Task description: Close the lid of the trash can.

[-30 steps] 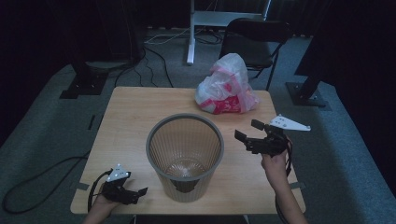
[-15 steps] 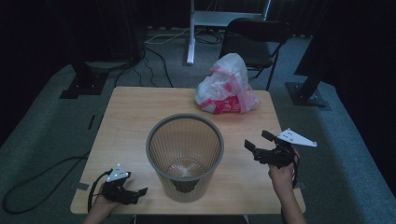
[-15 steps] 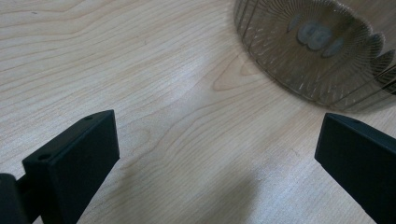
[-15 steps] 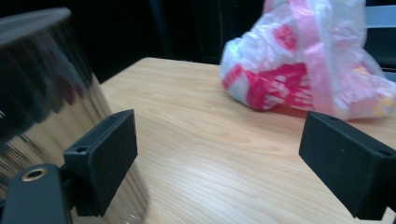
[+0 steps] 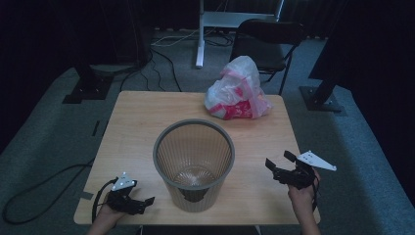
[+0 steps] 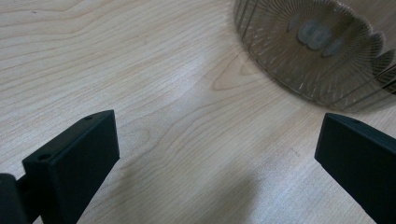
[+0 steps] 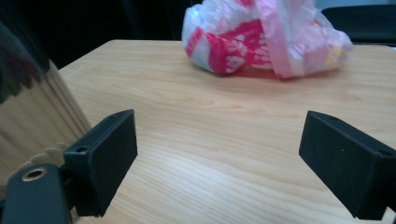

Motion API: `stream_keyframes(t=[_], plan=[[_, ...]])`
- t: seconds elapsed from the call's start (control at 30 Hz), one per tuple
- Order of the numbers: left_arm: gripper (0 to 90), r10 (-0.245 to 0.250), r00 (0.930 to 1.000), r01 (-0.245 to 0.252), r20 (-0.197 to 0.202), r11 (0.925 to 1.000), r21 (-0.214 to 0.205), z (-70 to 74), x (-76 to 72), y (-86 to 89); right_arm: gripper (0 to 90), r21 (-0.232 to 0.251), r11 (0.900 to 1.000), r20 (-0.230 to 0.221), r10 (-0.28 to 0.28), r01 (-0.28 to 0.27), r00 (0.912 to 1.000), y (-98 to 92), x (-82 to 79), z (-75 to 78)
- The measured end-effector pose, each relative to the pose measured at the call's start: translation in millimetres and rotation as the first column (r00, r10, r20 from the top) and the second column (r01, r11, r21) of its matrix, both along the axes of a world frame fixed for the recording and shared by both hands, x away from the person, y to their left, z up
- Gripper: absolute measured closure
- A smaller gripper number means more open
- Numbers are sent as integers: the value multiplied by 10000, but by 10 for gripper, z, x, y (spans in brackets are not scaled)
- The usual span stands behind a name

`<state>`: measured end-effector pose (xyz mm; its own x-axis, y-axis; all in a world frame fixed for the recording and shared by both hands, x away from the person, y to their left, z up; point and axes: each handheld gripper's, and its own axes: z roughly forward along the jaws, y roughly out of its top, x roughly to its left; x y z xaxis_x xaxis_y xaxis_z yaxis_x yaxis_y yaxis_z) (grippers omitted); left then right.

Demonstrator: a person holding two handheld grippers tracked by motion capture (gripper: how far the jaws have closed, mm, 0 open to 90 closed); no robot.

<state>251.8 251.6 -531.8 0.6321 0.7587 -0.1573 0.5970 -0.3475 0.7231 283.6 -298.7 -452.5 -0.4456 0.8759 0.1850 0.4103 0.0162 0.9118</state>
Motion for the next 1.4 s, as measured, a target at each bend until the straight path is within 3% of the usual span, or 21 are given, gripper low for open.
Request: stream_keyframes(t=[0.17, 0.47, 0.73, 0.9, 1.4], plan=[[0, 13, 10000, -13, -3, 10000, 2, 1, -1, 3, 109, 171, 9994, -102, -290, 292, 9995, -137, -37, -156], [0, 15, 10000, -15, -11, 10000, 4, 0, -1, 2, 109, -171, 9971, -537, -755, 747, 9957, -381, -124, -406], [0, 15, 10000, -15, -11, 10000, -7, 0, -2, 3, 109, -345, 9943, -478, -1020, 1004, 9936, -533, -214, -547], [0, 15, 10000, -15, -16, 10000, -3, -1, -1, 3, 109, -517, 9920, -669, -1188, 1155, 9907, -609, -265, -620], [0, 14, 10000, -14, -32, 10000, 19, -4, -4, -1, 109, -450, 9851, -746, -1690, 1660, 9828, -862, -494, -877]])
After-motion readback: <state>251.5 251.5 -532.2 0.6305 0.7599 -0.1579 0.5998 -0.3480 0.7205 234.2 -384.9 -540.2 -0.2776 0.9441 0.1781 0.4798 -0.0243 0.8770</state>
